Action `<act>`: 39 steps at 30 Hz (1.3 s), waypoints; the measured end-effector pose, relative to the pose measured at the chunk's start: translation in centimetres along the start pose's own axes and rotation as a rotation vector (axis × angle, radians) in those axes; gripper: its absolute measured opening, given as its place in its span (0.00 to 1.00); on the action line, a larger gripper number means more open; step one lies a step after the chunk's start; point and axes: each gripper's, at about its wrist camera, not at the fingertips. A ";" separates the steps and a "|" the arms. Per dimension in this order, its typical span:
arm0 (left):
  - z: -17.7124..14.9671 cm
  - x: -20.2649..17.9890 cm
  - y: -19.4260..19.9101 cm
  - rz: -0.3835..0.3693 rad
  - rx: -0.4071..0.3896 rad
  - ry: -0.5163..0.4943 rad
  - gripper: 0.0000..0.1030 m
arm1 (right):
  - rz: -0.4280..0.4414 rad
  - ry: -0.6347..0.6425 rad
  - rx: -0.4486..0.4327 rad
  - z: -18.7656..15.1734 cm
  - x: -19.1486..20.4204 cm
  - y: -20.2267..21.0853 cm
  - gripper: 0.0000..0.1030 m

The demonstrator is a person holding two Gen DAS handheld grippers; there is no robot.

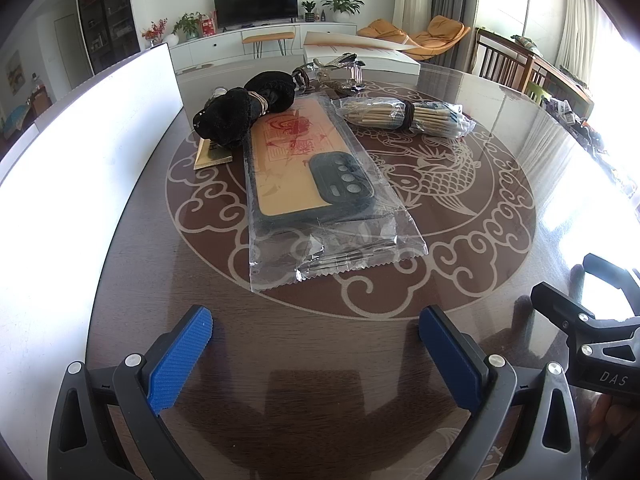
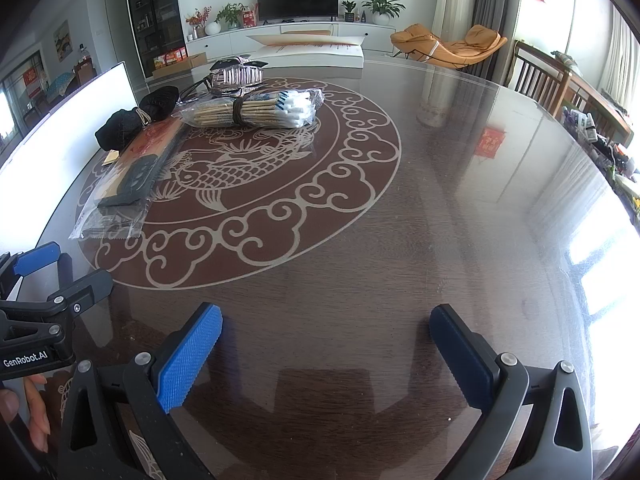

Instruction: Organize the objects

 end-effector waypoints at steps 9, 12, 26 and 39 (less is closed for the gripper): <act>0.0 0.1 0.0 -0.026 0.004 -0.049 1.00 | 0.000 0.000 0.000 0.0 0.0 0.0 1.00; 0.0 1.4 -0.1 -0.062 0.011 -0.097 1.00 | 0.000 0.000 0.000 0.0 0.0 0.0 1.00; 0.0 4.4 -0.4 -0.010 0.004 -0.016 1.00 | 0.246 0.227 0.071 5.5 1.6 -1.5 1.00; 0.1 4.4 -0.4 -0.012 0.004 -0.016 1.00 | 0.092 0.693 0.238 17.0 9.2 -10.7 0.80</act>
Point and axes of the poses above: each gripper's, at about its wrist camera, not at the fingertips, and y roughly against the way its jaws point, x to its left, z to its top, and after that the axes turned 5 degrees about z, right-handed
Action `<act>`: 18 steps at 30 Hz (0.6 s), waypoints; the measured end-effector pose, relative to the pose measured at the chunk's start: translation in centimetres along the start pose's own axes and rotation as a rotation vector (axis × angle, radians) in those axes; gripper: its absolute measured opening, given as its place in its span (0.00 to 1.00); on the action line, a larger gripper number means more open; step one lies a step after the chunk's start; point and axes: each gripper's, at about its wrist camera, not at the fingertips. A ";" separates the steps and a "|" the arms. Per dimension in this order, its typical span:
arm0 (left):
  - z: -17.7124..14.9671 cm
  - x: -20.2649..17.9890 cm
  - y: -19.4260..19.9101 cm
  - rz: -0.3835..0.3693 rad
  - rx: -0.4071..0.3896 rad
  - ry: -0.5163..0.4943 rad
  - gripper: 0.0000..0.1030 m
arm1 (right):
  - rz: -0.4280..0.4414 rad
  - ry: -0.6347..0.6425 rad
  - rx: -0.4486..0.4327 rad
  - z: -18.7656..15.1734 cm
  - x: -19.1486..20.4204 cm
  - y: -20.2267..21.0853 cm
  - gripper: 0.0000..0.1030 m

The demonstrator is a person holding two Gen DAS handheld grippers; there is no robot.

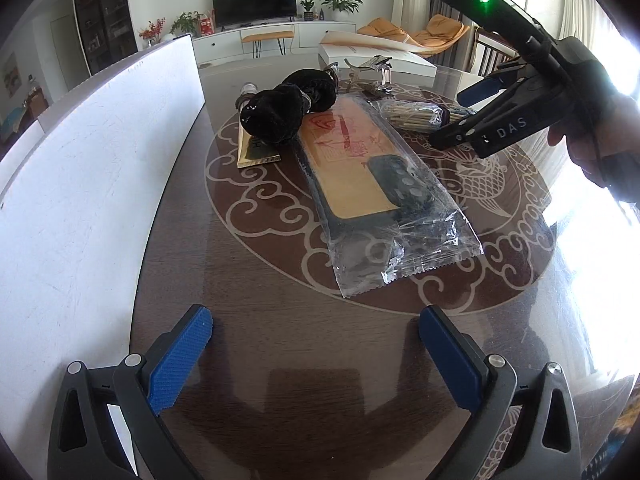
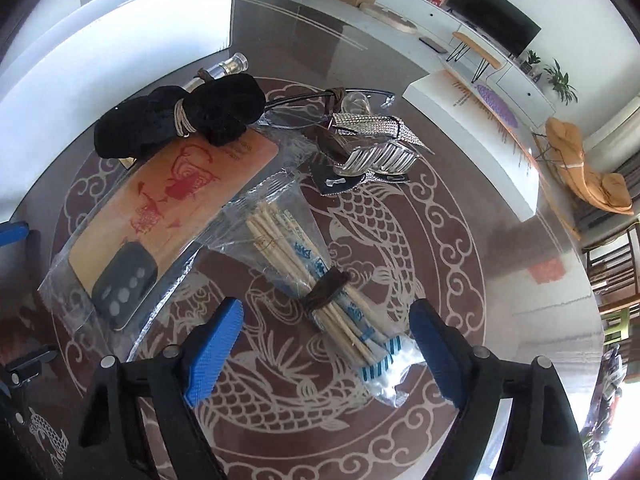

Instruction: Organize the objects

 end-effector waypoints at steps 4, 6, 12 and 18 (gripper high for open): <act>0.0 0.0 0.0 0.000 0.000 0.000 1.00 | 0.070 -0.135 -0.020 0.0 -1.5 -0.2 0.44; 0.0 0.0 0.0 0.000 0.000 0.000 1.00 | 0.052 -0.184 -0.024 -0.8 -1.9 0.0 0.34; 0.0 0.0 0.0 0.000 0.000 0.000 1.00 | 0.010 -0.412 -0.037 -7.3 -1.9 2.3 0.30; 0.0 0.0 0.0 -0.001 0.000 0.001 1.00 | -0.004 -0.519 -0.125 -15.8 2.1 5.8 0.30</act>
Point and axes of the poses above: each gripper's, at about its wrist camera, not at the fingertips, and y roughly against the way its jaws point, x to its left, z to its top, and after that the axes turned 5 degrees about z, right-handed
